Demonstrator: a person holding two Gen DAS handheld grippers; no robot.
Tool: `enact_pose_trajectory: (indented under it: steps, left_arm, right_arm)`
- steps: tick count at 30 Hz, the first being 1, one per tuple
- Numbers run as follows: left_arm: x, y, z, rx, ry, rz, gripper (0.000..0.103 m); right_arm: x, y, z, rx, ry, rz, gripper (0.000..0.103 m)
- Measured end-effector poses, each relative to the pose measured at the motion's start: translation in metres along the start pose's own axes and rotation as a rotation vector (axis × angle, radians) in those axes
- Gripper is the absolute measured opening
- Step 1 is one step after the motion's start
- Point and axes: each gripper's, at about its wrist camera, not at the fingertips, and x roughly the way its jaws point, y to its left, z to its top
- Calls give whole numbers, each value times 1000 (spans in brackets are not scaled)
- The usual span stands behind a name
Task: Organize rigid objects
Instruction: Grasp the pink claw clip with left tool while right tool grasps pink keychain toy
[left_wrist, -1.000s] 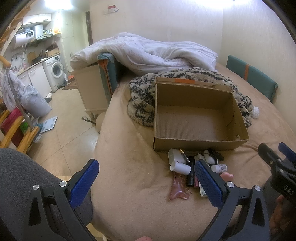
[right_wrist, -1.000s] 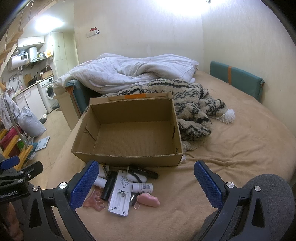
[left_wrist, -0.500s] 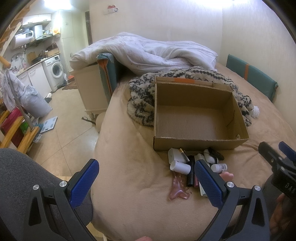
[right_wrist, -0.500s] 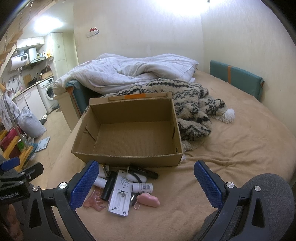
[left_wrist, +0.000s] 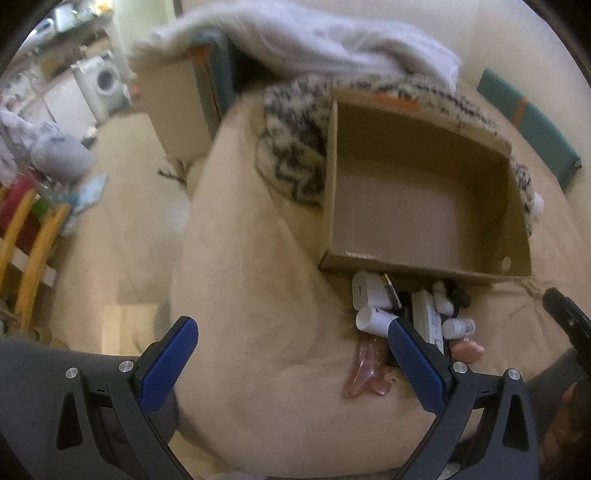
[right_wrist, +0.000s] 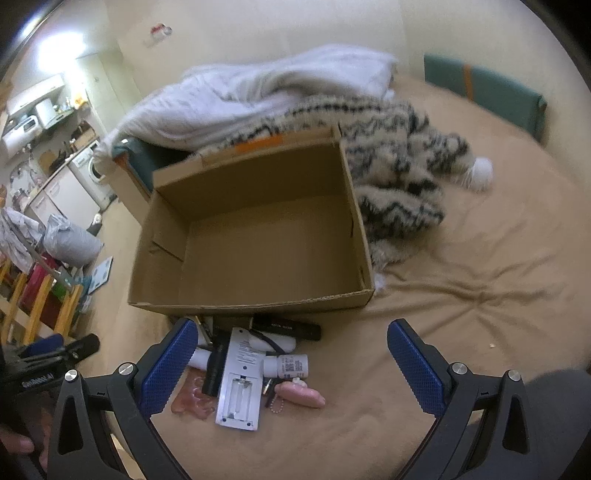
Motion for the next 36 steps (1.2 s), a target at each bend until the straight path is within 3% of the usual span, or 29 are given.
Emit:
enact_pose_trajectory:
  steps: [5, 10, 15, 20, 23, 27, 30, 32, 33, 34, 35, 36]
  left_arm:
    - [49, -24, -2, 27, 191, -54, 89]
    - [89, -41, -9, 29, 321, -81, 60]
    - [120, -52, -18, 23, 417, -98, 56]
    - [133, -68, -21, 52, 423, -91, 57]
    - [147, -73, -20, 55, 457, -82, 58]
    - [150, -87, -24, 99, 439, -57, 58]
    - [153, -95, -29, 100, 431, -55, 59]
    - [154, -98, -32, 96, 425, -58, 49]
    - [151, -94, -34, 99, 418, -55, 37]
    - [150, -95, -35, 93, 410, -52, 31]
    - [149, -95, -36, 85, 408, -58, 30]
    - [149, -94, -37, 81, 407, -63, 29]
  right_arm:
    - [30, -12, 2, 79, 100, 33, 103]
    - [50, -16, -8, 109, 181, 33, 103]
    - [54, -21, -9, 136, 189, 41, 103]
    - [63, -26, -11, 161, 220, 30, 103]
    - [80, -30, -17, 201, 319, 45, 103]
    - [103, -39, -36, 285, 493, 64, 88]
    - [117, -38, -46, 307, 547, 49, 85]
    - [121, -29, -48, 272, 546, 36, 85]
    - [122, -24, -48, 247, 542, 24, 85]
    - [122, -20, -47, 226, 535, 15, 78]
    - [121, -17, -46, 205, 525, 9, 60]
    - [120, -17, -47, 203, 521, 12, 58]
